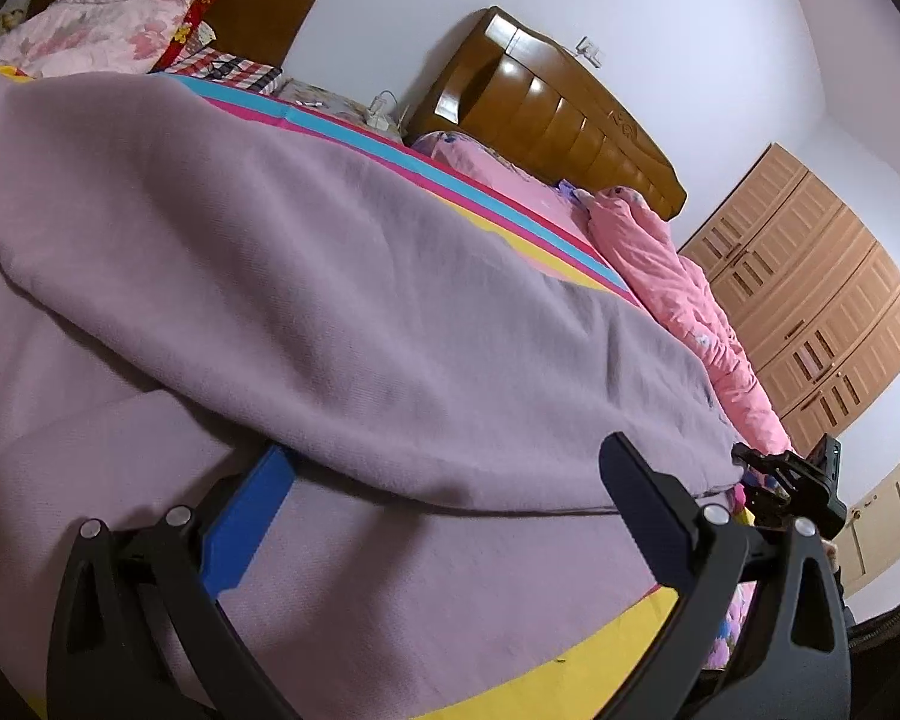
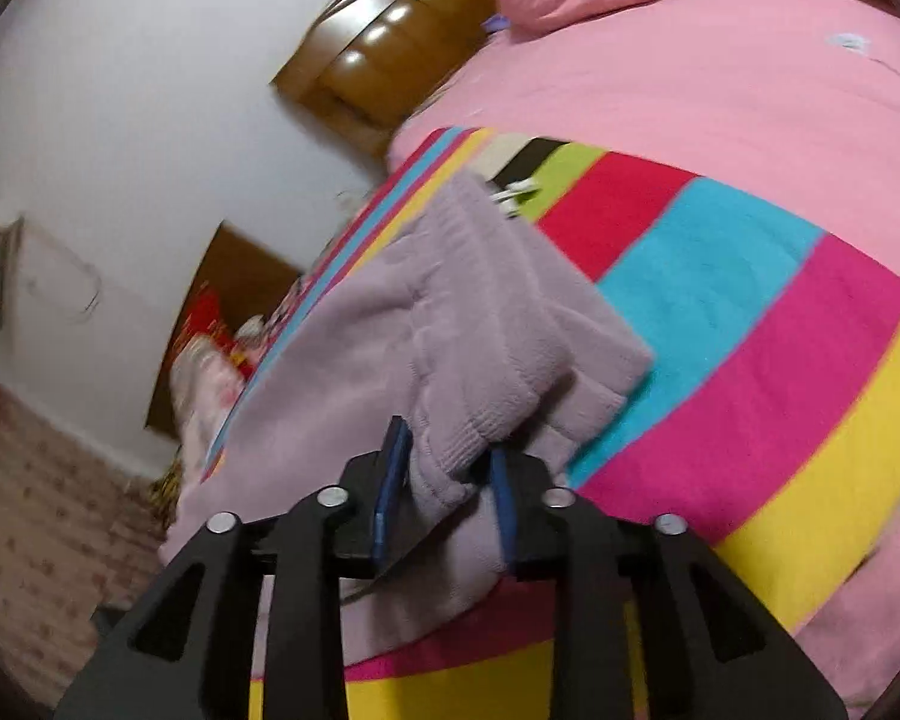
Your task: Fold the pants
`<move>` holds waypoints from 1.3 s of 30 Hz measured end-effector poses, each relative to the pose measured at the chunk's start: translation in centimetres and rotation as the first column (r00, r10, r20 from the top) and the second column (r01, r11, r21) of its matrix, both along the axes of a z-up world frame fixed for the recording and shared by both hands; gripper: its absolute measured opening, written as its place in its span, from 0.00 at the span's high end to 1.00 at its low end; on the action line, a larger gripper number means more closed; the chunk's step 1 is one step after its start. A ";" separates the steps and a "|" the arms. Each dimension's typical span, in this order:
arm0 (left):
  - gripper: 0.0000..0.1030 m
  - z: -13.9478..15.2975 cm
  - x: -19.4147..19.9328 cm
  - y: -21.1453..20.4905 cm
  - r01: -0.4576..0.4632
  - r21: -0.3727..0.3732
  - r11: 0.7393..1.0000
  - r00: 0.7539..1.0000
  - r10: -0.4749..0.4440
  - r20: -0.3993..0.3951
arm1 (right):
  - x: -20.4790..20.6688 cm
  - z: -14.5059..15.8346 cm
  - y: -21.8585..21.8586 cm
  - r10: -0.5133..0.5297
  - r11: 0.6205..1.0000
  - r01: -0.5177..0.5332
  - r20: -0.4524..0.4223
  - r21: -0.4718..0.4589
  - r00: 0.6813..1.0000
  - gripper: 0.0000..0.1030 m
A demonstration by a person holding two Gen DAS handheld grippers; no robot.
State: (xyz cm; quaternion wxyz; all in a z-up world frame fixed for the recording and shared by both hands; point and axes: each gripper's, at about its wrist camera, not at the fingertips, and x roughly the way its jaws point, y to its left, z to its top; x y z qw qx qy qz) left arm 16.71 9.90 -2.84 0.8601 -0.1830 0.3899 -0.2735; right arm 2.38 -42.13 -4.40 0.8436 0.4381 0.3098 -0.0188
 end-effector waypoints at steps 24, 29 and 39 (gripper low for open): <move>0.11 0.4 1.9 1.5 -0.459 -0.142 0.877 0.864 0.402 -0.304 | 2.3 -1.6 -4.3 0.257 0.956 -0.257 0.023 0.144 0.966 0.78; 0.43 0.7 2.4 1.5 -0.453 -0.088 0.887 0.860 0.409 -0.306 | 1.3 -1.5 -3.9 0.211 0.969 -0.214 0.040 0.119 0.977 0.78; 0.95 7.8 -0.2 2.4 -0.378 -0.104 0.920 0.926 0.375 -0.050 | 1.9 4.3 -2.3 0.192 0.981 -0.190 0.080 -0.042 0.978 0.81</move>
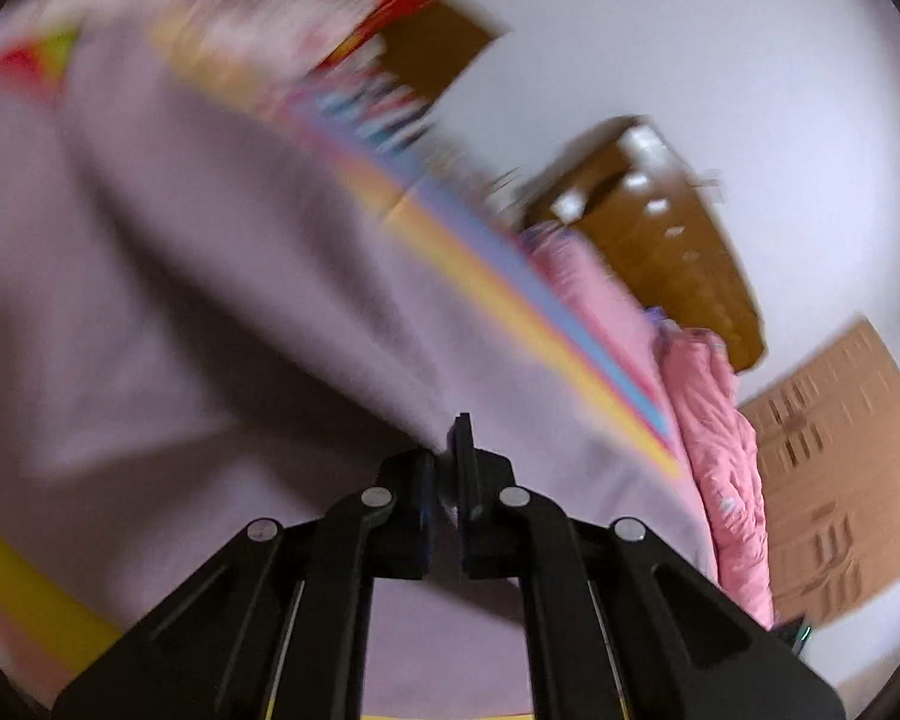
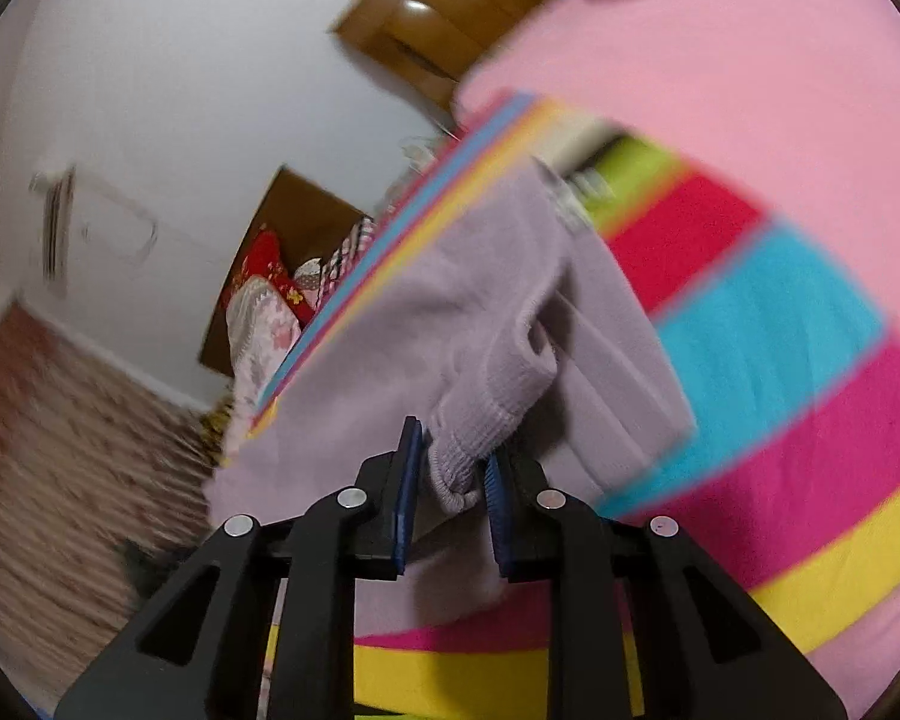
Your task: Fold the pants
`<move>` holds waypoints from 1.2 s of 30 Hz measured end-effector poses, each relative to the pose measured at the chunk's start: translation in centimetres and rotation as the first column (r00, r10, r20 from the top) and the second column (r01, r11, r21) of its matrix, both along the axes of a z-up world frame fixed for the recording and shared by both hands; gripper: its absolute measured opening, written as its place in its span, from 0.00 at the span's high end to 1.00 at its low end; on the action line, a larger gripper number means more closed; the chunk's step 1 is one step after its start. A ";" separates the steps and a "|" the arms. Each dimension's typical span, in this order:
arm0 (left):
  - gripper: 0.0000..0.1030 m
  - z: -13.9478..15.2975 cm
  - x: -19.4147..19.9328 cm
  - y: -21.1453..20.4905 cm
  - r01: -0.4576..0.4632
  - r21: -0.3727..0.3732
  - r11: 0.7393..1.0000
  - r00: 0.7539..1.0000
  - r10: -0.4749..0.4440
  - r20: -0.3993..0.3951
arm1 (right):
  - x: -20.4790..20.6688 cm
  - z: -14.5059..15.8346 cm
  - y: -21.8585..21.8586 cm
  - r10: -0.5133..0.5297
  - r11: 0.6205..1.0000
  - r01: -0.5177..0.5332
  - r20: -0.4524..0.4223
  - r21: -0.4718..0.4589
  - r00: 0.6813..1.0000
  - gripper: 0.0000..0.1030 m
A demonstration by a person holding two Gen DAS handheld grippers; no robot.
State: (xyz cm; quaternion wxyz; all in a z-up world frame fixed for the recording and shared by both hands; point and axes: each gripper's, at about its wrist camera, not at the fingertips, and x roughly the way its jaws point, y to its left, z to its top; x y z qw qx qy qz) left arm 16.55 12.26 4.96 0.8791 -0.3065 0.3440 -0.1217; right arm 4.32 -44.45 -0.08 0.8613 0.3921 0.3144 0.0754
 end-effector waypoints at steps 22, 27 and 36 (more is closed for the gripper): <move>0.90 -8.4 -4.9 2.9 0.104 0.022 0.994 0.994 -0.103 -0.028 | -3.7 -4.3 1.0 -0.116 0.989 0.110 -0.055 -0.096 0.992 0.82; 0.91 -8.4 -5.3 1.7 0.074 0.058 0.996 0.997 -0.073 -0.021 | -3.9 -4.1 1.4 -0.112 0.988 0.105 -0.050 -0.117 0.992 0.83; 0.92 -8.9 -5.7 1.8 0.066 0.047 0.997 0.998 -0.065 -0.021 | -4.1 -4.7 0.9 -0.108 0.989 0.105 -0.024 -0.101 0.994 0.82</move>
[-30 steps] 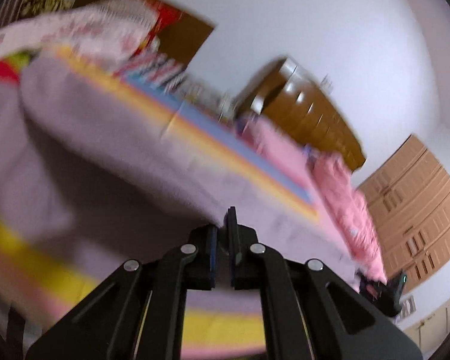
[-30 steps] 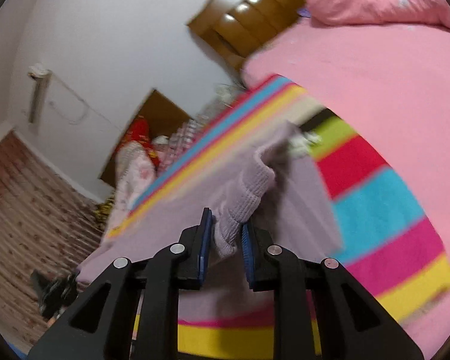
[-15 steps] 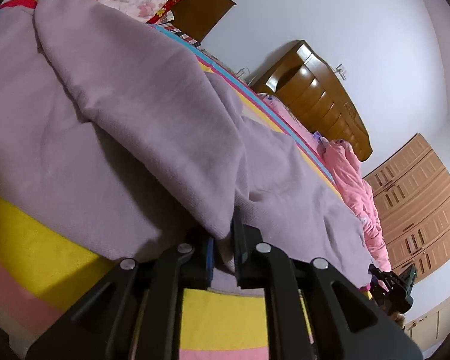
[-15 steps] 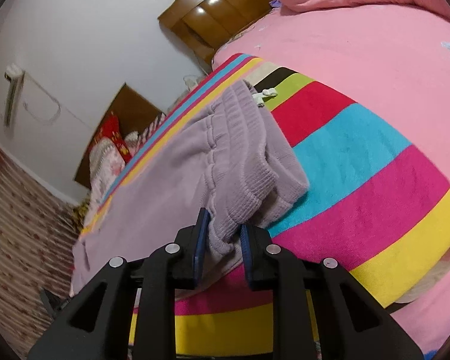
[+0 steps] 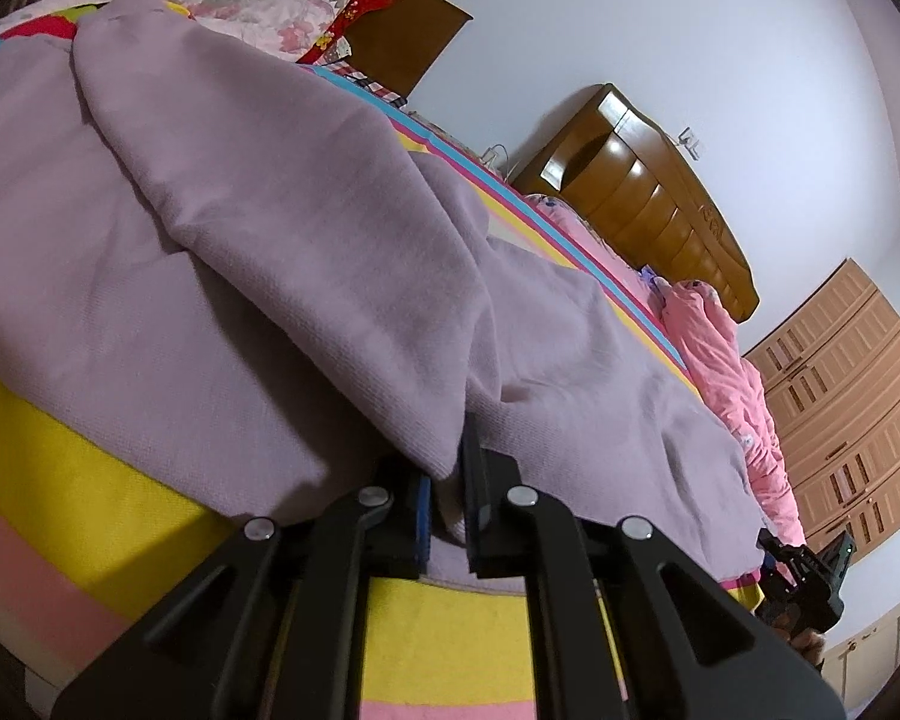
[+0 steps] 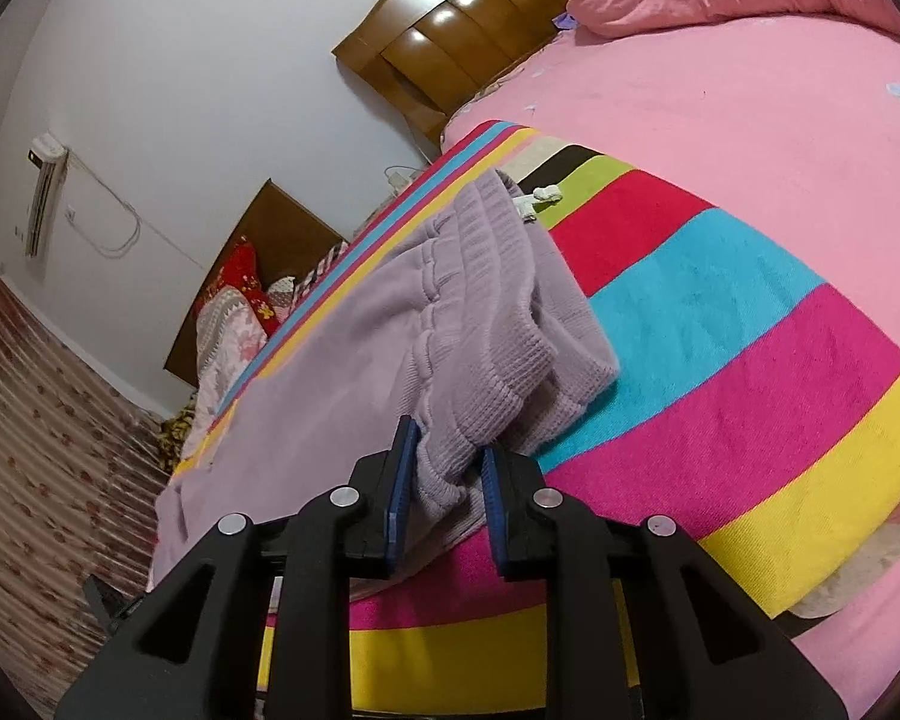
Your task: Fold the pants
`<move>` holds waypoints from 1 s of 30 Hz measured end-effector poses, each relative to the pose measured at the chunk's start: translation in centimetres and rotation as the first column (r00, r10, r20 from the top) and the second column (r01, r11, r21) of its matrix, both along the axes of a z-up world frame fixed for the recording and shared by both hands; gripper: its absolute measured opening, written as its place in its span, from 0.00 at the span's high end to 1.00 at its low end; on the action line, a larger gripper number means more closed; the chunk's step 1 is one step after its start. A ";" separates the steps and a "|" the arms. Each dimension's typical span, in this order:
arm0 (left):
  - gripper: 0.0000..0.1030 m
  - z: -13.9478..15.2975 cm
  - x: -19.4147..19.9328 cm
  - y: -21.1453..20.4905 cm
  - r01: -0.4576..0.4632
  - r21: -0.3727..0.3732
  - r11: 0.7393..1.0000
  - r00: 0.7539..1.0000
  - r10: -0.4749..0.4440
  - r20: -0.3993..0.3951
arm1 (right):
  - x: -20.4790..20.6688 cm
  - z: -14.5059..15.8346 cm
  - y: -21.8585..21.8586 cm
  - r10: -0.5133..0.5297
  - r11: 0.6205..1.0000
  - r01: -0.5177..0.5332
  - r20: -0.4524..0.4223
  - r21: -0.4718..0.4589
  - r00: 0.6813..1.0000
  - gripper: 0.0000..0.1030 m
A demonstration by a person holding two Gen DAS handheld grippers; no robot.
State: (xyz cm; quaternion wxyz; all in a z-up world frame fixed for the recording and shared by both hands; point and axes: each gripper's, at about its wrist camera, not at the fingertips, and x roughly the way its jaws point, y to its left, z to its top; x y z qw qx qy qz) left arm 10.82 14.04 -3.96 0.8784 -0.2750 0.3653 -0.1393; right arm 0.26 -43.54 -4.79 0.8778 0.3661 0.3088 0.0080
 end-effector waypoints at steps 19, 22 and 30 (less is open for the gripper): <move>0.95 0.4 -0.9 0.0 -0.023 0.068 0.997 0.999 0.021 0.029 | 0.0 0.7 0.4 -0.031 0.999 0.029 -0.038 -0.038 0.999 0.85; 0.95 1.5 -1.8 -0.3 -0.041 0.118 0.992 0.997 0.033 0.070 | 0.0 0.7 0.5 -0.033 0.998 0.032 -0.036 -0.045 0.999 0.85; 0.76 1.2 -1.4 0.0 -0.063 0.144 0.988 0.997 0.056 0.057 | -1.1 1.9 0.5 -0.072 0.995 0.066 -0.082 -0.079 0.994 0.55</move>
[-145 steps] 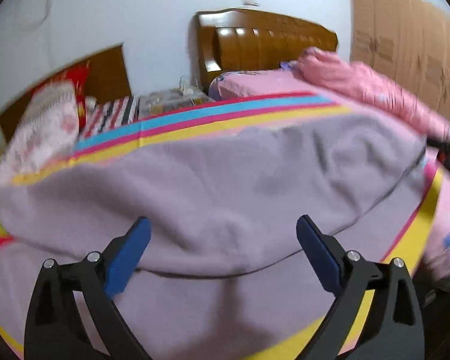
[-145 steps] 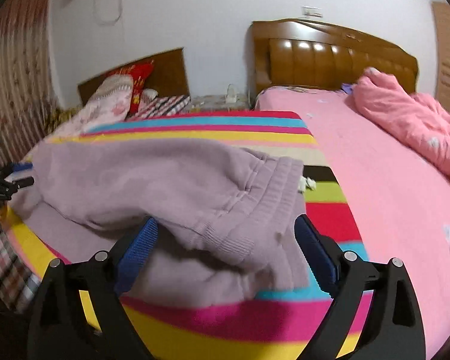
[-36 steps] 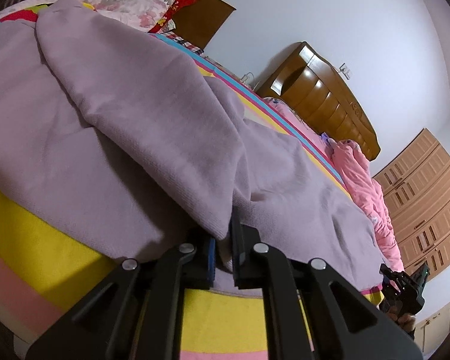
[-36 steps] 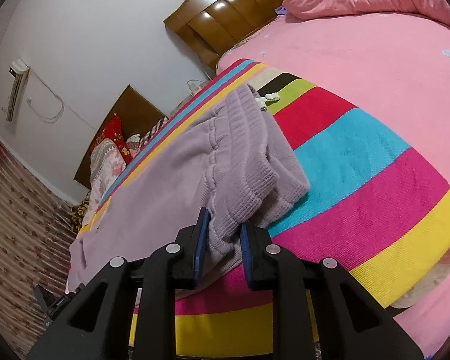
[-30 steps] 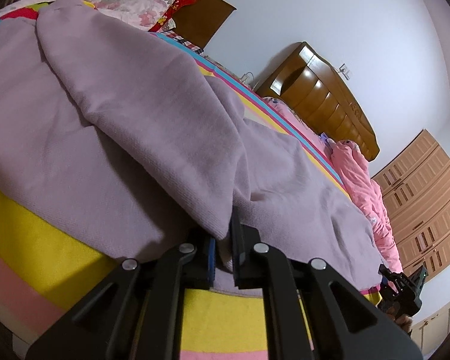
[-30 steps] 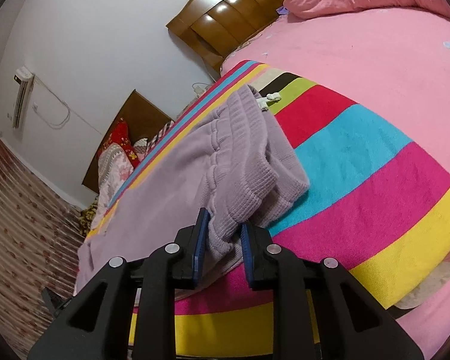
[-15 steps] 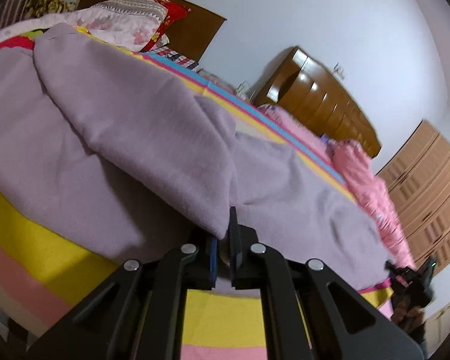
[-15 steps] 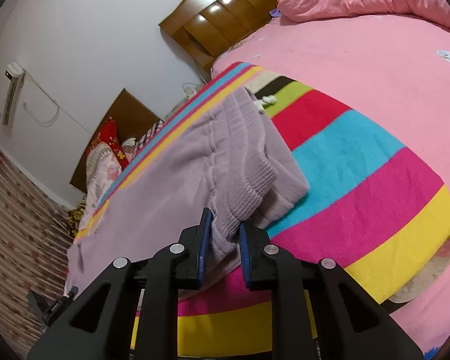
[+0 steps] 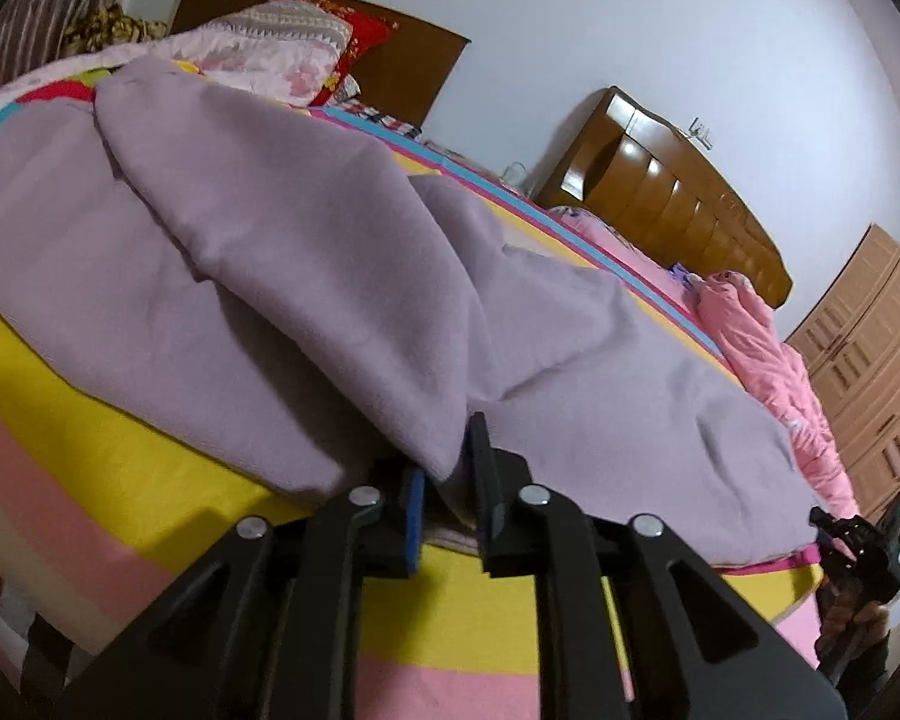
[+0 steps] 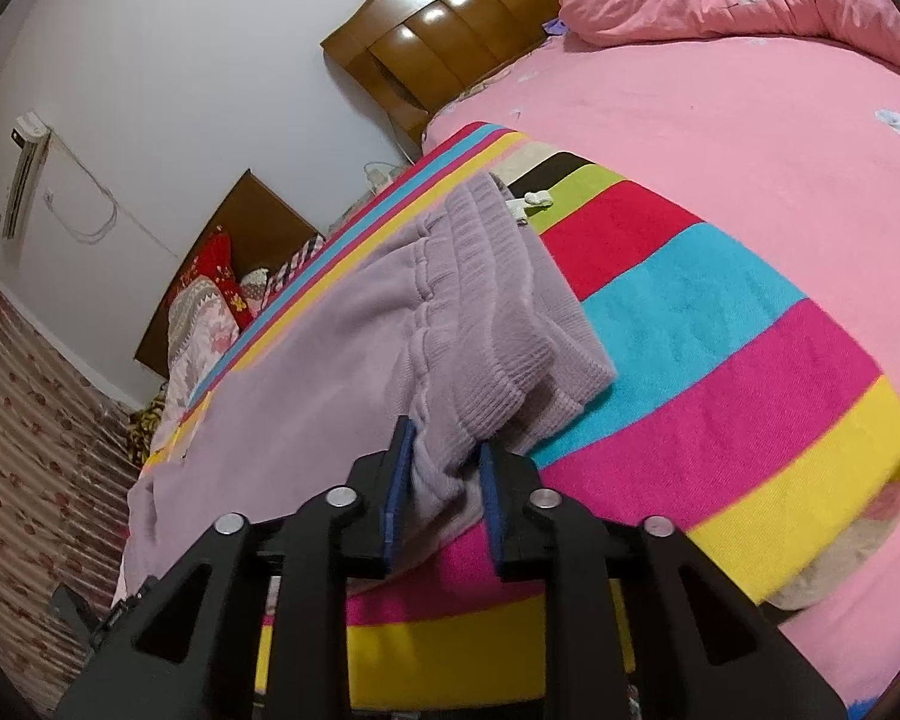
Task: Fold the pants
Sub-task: 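Lower the folded pants onto the blanket and open both grippers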
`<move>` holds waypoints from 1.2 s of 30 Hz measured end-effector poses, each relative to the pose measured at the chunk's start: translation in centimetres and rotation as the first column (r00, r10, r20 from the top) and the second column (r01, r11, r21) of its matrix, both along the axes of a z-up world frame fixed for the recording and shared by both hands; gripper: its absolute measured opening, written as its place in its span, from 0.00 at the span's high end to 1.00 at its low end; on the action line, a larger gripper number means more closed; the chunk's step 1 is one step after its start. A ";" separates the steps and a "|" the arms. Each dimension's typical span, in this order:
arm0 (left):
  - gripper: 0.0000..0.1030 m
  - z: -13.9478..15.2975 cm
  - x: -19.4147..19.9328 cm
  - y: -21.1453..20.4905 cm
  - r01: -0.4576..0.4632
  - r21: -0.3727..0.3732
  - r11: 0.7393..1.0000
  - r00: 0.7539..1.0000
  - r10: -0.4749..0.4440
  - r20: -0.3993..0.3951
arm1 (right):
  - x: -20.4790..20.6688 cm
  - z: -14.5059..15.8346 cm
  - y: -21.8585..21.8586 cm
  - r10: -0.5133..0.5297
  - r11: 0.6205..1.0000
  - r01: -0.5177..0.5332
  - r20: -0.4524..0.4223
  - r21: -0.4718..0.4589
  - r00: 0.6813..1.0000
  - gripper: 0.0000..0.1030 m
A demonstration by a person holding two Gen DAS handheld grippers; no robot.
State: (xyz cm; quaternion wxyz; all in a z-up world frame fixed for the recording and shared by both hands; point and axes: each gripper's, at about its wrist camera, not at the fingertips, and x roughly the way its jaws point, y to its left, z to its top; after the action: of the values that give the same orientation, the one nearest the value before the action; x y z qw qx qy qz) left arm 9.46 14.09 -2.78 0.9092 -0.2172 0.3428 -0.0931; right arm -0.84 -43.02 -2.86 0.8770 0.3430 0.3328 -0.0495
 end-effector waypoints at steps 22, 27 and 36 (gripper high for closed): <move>0.04 1.8 19.1 -21.3 0.393 0.308 0.866 0.917 -0.347 -0.196 | 7.6 0.6 13.3 0.417 0.753 -0.485 -0.247 -0.445 0.875 0.26; 0.04 2.2 19.1 -21.5 0.388 0.322 0.863 0.920 -0.339 -0.197 | 7.2 1.6 13.0 0.413 0.765 -0.502 -0.290 -0.405 0.863 0.25; 0.02 0.5 19.6 -22.6 0.385 0.377 0.843 0.921 -0.325 -0.214 | 11.8 0.8 11.4 0.287 0.760 -0.424 -0.331 -0.493 0.899 0.11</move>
State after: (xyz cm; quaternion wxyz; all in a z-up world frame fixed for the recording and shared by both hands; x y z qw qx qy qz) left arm 29.09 -8.47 -2.30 0.8744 0.0405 0.4527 -0.1698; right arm 10.97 -31.62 -2.04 0.8854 -0.0038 0.4646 -0.0154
